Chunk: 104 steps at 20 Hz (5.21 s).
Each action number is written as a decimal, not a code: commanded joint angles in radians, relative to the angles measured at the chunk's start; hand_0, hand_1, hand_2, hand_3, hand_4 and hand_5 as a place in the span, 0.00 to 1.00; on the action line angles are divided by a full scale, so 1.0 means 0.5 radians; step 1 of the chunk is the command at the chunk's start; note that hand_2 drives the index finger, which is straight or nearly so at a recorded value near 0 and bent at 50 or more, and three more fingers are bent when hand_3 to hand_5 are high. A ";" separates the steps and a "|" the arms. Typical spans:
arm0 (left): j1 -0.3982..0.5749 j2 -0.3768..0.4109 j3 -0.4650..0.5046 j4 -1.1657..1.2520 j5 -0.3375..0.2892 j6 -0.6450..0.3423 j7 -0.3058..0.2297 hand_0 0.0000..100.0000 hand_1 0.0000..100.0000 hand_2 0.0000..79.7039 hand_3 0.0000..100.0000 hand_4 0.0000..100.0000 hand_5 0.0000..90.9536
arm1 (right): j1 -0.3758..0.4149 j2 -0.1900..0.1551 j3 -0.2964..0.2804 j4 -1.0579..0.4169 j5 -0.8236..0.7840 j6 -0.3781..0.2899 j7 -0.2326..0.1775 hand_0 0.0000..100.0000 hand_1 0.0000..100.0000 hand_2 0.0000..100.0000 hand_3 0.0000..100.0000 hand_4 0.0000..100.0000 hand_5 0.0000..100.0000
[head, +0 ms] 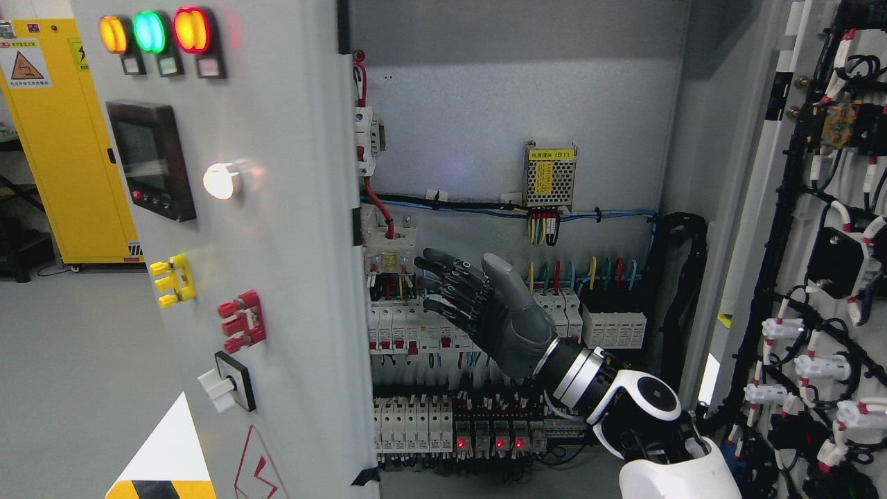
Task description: Open door with both hands
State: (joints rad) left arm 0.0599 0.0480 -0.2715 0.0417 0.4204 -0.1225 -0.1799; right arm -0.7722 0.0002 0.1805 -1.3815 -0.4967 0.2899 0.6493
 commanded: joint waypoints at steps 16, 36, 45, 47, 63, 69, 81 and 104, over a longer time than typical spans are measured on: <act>0.000 0.002 0.000 0.002 0.000 0.000 0.001 0.37 0.16 0.00 0.00 0.00 0.00 | 0.406 0.015 0.516 -0.461 0.006 -0.018 0.082 0.22 0.06 0.00 0.00 0.00 0.00; 0.000 0.002 0.000 -0.001 0.000 -0.003 0.001 0.37 0.16 0.00 0.00 0.00 0.00 | 0.517 0.138 1.243 -0.600 0.006 -0.071 -0.096 0.21 0.07 0.00 0.00 0.00 0.00; 0.000 0.002 -0.003 -0.001 0.000 -0.003 -0.008 0.37 0.16 0.00 0.00 0.00 0.00 | 0.492 0.291 1.290 -0.483 0.024 -0.049 -0.105 0.21 0.07 0.00 0.00 0.00 0.00; 0.000 0.005 0.000 0.002 0.000 -0.003 -0.008 0.37 0.16 0.00 0.00 0.00 0.00 | 0.489 0.291 1.286 -0.474 0.024 -0.052 -0.105 0.21 0.07 0.00 0.00 0.00 0.00; 0.000 0.002 0.000 0.002 0.000 -0.003 -0.008 0.37 0.16 0.00 0.00 0.00 0.00 | 0.360 0.297 1.412 -0.394 0.015 -0.071 -0.157 0.22 0.07 0.00 0.00 0.00 0.00; 0.000 0.002 0.000 -0.001 0.000 -0.003 -0.008 0.37 0.16 0.00 0.00 0.00 0.00 | 0.357 0.297 1.415 -0.394 0.006 -0.071 -0.249 0.22 0.06 0.00 0.00 0.00 0.00; 0.000 0.002 0.000 -0.001 0.000 -0.004 -0.011 0.37 0.16 0.00 0.00 0.00 0.00 | 0.323 0.297 1.437 -0.394 0.009 -0.061 -0.249 0.22 0.07 0.00 0.00 0.00 0.00; 0.653 0.294 0.144 -2.042 -0.006 -0.409 0.010 0.38 0.21 0.00 0.14 0.00 0.00 | 1.222 -0.463 0.265 -0.857 0.033 -0.312 -0.504 0.22 0.07 0.00 0.00 0.00 0.00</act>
State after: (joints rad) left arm 0.2527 0.1098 -0.2578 -0.3667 0.4197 -0.3201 -0.1760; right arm -0.3181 -0.0675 0.5634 -1.6723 -0.4828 0.1933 0.4293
